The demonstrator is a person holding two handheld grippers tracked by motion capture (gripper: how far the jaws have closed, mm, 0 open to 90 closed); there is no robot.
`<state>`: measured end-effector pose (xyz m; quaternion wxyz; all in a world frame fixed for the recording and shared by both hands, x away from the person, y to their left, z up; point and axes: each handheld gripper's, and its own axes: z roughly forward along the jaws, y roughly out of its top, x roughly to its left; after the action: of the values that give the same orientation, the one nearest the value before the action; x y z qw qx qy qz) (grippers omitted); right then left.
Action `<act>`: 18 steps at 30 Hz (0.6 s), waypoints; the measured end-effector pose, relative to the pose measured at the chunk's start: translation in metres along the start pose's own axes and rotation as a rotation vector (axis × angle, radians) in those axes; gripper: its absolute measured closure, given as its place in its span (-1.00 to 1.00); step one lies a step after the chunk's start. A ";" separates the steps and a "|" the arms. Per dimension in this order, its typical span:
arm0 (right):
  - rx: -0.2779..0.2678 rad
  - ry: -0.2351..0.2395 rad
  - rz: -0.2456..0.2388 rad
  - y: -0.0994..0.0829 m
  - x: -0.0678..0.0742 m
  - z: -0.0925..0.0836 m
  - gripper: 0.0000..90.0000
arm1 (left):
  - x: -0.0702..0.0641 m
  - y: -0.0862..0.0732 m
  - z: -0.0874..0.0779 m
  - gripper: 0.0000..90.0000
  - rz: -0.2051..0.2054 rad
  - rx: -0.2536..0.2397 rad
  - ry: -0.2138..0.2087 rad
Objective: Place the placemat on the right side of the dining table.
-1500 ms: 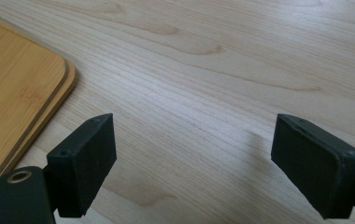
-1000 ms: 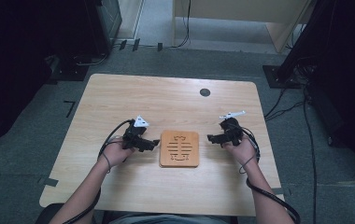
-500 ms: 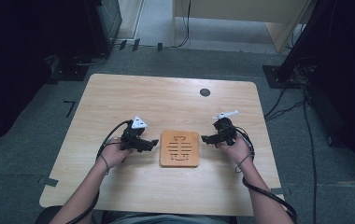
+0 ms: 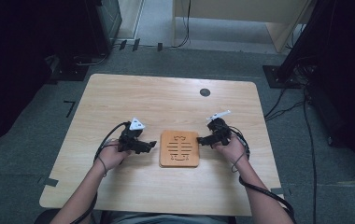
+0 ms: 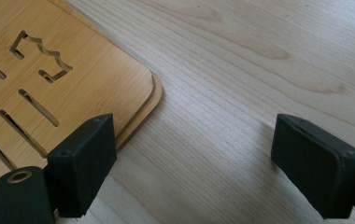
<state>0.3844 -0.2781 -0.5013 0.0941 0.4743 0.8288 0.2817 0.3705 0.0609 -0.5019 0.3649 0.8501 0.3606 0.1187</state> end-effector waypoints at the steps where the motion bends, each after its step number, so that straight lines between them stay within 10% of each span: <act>1: 0.001 0.000 0.000 0.000 0.001 0.000 -0.69 | 0.000 0.000 0.000 -0.66 0.000 0.000 0.000; 18: 0.003 0.008 -0.019 0.006 0.007 0.002 -0.68 | 0.002 -0.004 -0.003 -0.66 -0.012 0.005 0.009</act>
<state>0.3860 -0.2691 -0.4989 0.0926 0.4654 0.8340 0.2815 0.3684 0.0661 -0.5028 0.3620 0.8482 0.3678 0.1196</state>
